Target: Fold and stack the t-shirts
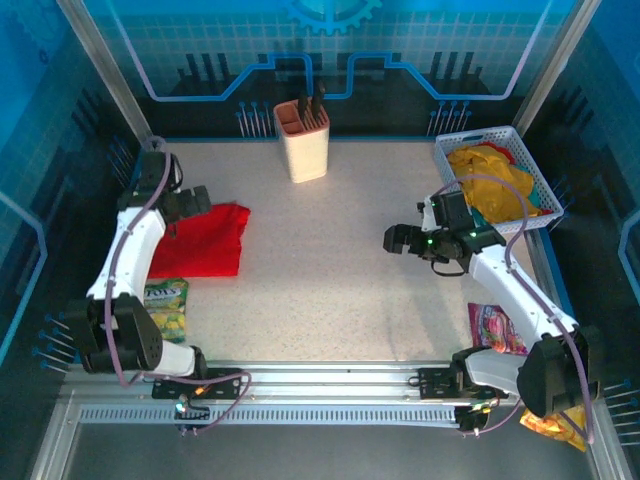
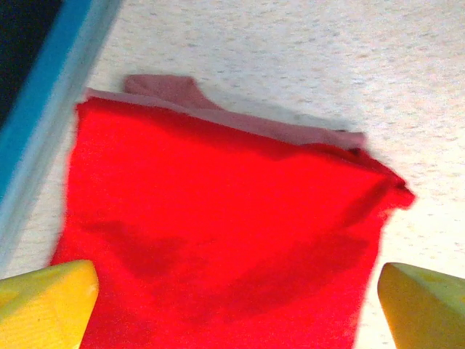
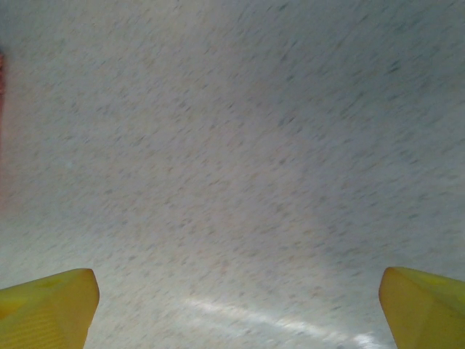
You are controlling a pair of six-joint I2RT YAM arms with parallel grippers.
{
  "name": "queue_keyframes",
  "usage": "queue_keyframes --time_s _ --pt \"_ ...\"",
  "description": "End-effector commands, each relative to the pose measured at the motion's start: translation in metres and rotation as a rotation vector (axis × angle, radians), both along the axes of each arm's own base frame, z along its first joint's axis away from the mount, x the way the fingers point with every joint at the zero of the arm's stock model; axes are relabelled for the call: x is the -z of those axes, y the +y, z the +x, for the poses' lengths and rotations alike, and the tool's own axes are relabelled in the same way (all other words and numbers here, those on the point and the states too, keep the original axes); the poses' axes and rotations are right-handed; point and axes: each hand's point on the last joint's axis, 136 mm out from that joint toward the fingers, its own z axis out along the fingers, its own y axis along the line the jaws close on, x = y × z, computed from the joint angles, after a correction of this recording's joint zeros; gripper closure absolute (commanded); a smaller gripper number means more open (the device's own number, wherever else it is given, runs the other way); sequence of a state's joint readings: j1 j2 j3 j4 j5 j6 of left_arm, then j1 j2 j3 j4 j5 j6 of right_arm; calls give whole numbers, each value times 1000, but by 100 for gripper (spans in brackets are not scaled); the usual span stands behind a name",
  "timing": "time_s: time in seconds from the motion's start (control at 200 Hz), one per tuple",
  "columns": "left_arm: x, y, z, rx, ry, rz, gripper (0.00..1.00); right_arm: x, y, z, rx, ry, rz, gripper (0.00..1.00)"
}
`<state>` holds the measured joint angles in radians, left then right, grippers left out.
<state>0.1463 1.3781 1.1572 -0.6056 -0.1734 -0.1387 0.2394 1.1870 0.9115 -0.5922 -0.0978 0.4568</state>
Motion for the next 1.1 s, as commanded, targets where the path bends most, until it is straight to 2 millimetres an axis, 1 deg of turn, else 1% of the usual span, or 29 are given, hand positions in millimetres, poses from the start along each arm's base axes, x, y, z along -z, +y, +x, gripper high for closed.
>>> queue_keyframes --time_s 0.0,0.07,0.095,0.245,0.35,0.39,0.475,0.52,0.59,0.61,0.655,0.72,0.87,0.936,0.976,1.026,1.051,1.056,1.061,1.066,1.081,1.096 --pt "-2 -27 20 59 -192 -130 1 10 -38 8 57 -105 -188 0" --pt "7 -31 17 72 -226 -115 1 11 -53 13 88 -176 -263 0" --pt "13 -32 15 78 -234 -106 1 11 -58 15 97 -203 -286 0" --pt "35 -38 9 103 -319 -62 1 11 -78 25 120 -367 -414 0" --pt "52 -40 11 131 -388 -2 1 20 -97 28 178 -418 -502 0" --pt "58 -39 13 135 -395 25 1 23 -104 28 212 -431 -506 0" --pt "69 -35 18 123 -418 48 1 27 -110 31 232 -516 -491 0" --pt "70 -36 21 131 -447 46 1 27 -115 34 259 -559 -482 1" --pt "72 -38 24 137 -489 45 1 34 -121 39 282 -586 -481 0" --pt "73 -38 25 137 -502 46 1 32 -121 42 281 -603 -481 0" --pt "71 -41 26 154 -526 43 1 34 -116 46 240 -607 -480 0" --pt "68 -46 27 190 -565 48 1 28 -115 52 230 -656 -480 0" --pt "75 -56 23 242 -606 43 1 24 -111 65 189 -720 -408 0" --pt "78 -55 22 238 -619 46 1 23 -106 73 164 -746 -377 0" --pt "85 -56 23 238 -614 43 1 23 -104 77 163 -759 -359 0" --pt "85 -60 26 265 -630 42 1 33 -101 84 149 -763 -355 0" --pt "88 -63 26 280 -605 31 1 39 -100 87 145 -763 -359 0" --pt "89 -63 26 280 -599 30 1 37 -100 88 147 -774 -357 0" --pt "89 -62 26 278 -595 28 1 42 -100 89 145 -764 -359 0" --pt "89 -62 27 276 -594 29 1 40 -100 89 147 -772 -358 0" --pt "89 -61 28 274 -589 33 1 45 -100 90 145 -768 -356 0" --pt "87 -61 29 273 -594 37 1 44 -100 93 149 -792 -357 0"
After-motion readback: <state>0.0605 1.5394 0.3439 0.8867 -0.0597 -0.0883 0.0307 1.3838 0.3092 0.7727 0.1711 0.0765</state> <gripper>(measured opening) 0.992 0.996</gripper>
